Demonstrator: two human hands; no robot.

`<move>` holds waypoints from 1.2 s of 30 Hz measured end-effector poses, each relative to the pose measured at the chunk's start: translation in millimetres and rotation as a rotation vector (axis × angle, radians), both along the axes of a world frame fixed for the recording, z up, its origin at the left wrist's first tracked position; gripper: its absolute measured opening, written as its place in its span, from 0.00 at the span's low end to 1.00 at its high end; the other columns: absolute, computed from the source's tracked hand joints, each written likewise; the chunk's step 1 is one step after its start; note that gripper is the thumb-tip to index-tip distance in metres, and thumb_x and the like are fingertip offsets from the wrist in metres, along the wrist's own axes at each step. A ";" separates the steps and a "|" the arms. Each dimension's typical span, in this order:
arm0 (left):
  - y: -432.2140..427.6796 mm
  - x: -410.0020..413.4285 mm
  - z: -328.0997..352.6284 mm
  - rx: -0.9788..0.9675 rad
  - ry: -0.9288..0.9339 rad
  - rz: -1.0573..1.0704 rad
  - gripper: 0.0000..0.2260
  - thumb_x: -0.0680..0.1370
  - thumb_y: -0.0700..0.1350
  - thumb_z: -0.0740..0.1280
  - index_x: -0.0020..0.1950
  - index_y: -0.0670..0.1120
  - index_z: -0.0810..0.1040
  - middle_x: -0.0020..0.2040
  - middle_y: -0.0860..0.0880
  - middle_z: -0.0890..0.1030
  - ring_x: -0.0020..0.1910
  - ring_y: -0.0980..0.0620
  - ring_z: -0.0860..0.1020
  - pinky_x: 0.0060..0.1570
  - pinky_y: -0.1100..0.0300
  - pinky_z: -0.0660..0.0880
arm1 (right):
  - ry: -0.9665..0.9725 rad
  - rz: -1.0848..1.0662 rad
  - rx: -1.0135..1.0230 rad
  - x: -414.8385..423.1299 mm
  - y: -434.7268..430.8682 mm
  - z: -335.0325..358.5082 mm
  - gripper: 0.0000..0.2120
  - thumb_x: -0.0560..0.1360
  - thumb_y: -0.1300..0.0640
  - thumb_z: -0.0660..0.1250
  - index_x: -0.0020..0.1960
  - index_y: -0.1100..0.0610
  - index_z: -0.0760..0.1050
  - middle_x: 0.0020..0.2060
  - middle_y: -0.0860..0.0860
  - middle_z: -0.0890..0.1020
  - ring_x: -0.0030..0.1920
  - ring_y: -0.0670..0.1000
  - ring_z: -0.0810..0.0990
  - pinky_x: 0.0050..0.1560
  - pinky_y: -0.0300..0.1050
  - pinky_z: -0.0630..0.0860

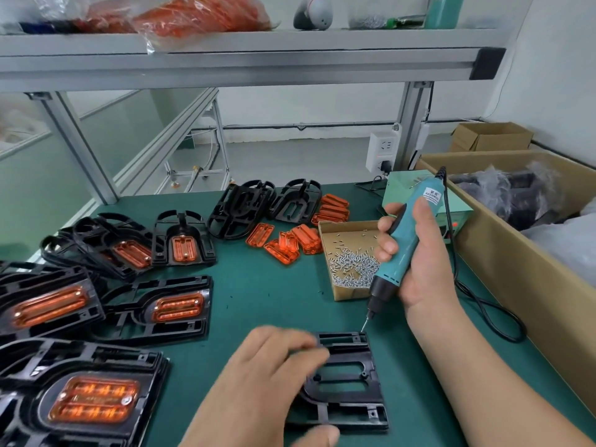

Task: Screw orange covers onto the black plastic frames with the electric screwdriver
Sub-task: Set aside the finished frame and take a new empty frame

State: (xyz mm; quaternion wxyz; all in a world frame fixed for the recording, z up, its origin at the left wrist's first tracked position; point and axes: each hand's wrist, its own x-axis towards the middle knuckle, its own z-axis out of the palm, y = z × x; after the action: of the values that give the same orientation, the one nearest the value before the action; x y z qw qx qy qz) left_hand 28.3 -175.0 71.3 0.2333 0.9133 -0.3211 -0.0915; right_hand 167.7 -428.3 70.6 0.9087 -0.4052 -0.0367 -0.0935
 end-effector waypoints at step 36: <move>-22.5 229.4 -4.6 0.130 -0.099 0.762 0.13 0.81 0.49 0.66 0.39 0.44 0.76 0.37 0.47 0.78 0.35 0.48 0.76 0.31 0.57 0.66 | 0.002 -0.006 0.003 6.7 0.7 -4.5 0.19 0.82 0.39 0.65 0.53 0.57 0.78 0.40 0.54 0.80 0.27 0.46 0.72 0.27 0.39 0.73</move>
State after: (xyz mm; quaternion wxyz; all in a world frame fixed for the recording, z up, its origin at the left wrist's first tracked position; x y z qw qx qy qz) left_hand 257.7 -197.4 66.6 0.1763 0.9833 0.0368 0.0260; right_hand 174.4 -427.6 66.2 0.9091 -0.4040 -0.0347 -0.0959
